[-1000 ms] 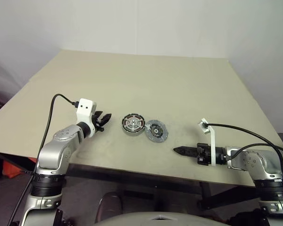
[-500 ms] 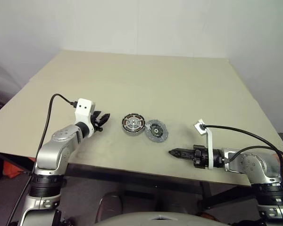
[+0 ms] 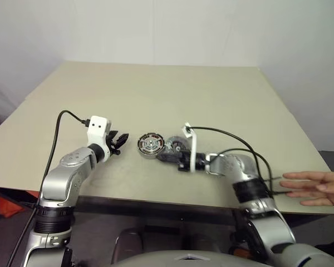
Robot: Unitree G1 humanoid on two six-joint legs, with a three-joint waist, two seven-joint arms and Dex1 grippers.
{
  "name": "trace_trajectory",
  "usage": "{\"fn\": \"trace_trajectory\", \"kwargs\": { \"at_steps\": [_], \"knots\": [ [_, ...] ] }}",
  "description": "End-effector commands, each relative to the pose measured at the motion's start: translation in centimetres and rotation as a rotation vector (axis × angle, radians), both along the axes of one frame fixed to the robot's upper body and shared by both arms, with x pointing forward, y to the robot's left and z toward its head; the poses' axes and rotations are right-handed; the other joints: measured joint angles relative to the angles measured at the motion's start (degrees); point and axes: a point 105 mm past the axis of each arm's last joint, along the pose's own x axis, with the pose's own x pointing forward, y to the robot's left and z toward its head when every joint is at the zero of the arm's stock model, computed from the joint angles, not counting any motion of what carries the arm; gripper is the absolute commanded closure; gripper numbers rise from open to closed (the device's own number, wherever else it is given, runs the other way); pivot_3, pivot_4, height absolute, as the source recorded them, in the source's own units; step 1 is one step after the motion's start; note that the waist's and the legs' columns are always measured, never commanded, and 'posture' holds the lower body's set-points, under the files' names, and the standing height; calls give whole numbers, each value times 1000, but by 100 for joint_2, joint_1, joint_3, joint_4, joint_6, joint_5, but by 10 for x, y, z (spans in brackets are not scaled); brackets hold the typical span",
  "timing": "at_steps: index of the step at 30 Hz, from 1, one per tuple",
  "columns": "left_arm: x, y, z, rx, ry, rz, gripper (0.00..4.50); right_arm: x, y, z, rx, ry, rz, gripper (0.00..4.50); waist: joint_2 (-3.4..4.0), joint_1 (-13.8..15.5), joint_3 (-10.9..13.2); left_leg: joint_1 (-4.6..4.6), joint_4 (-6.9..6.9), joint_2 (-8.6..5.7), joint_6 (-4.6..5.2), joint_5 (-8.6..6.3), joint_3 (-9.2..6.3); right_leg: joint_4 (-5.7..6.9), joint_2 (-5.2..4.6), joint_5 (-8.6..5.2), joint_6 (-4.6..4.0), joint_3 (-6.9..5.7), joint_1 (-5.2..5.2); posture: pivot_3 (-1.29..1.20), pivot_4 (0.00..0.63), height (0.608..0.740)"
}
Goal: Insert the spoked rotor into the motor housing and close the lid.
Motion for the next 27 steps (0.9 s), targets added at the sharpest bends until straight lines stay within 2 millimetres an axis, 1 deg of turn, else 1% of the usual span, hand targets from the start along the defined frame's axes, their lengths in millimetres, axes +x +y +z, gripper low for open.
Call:
{"fn": "trace_trajectory", "kwargs": {
  "at_steps": [1, 3, 5, 9, 11, 15, 17, 19, 21, 25, 27],
  "knots": [
    [3, 0, 20, 12, -65, -6, 2130, -1, -2, -12, -16, 9, 8, 4461, -1, -5, -1, 1, 0, 0, 1, -1, 0, 0, 0, 0, -1, 0, 3, 0, 0, 740],
    [2, 3, 19, 14, -64, 2, 2130, -2, -12, -15, -28, 7, 1, 4461, 0, -6, 0, 5, 0, 0, 0, -2, 0, 1, 0, 3, -5, 0, 7, 0, 0, 740],
    [1, 2, 17, 15, -60, 1, 2130, -1, -17, -17, -39, 2, -4, 4461, 1, 4, 0, 4, -1, -1, 0, -2, 0, 1, 0, 5, -7, 0, 8, 0, 0, 740],
    [3, 0, 16, 10, -61, -1, 2130, -2, -28, -15, -46, -17, -7, 4461, 2, 80, 0, 5, 0, -8, 5, -5, 0, -2, -3, 2, -3, 3, 14, 0, 0, 740],
    [5, -1, 17, 7, -64, -2, 2130, -3, -37, -13, -57, -27, -10, 4461, 2, 131, 0, 4, 1, -10, 5, -5, 0, -4, -4, 2, -2, 5, 17, 0, 0, 740],
    [5, -3, 16, 0, -65, -5, 2130, -7, -64, -14, -111, -43, -39, 4461, 2, 205, 0, 4, 0, -23, 5, -5, -2, -9, -9, 1, 0, 15, 27, 0, 0, 740],
    [5, -4, 15, -2, -64, -7, 2130, -7, -78, -23, -192, -68, -64, 4461, 1, 247, -1, 4, 0, -26, 5, -5, -2, -11, -11, 1, 1, 18, 28, 0, 0, 740],
    [7, -5, 15, -5, -65, -7, 2130, -6, -88, -26, -227, -78, -95, 4461, 0, 269, -1, 5, 1, -25, 5, -5, -2, -11, -11, 0, 2, 17, 29, 0, 0, 740],
    [8, -5, 15, -8, -66, -8, 2130, -4, -93, -25, -237, -89, -109, 4461, 1, 275, -1, 6, 0, -26, 6, -5, -2, -11, -11, 0, 2, 17, 29, 0, 0, 740],
    [8, -7, 15, -10, -68, -11, 2130, -6, -92, -22, -244, -120, -91, 4461, 0, 281, -1, 6, 1, -28, 8, -6, -3, -18, -14, -2, 4, 18, 34, 0, 0, 740],
    [9, -6, 15, -10, -69, -10, 2130, -7, -95, -19, -279, -158, -73, 4461, 0, 284, -1, 5, 2, -29, 8, -6, -3, -20, -15, -2, 5, 18, 34, 0, 0, 740]
  ]
}}
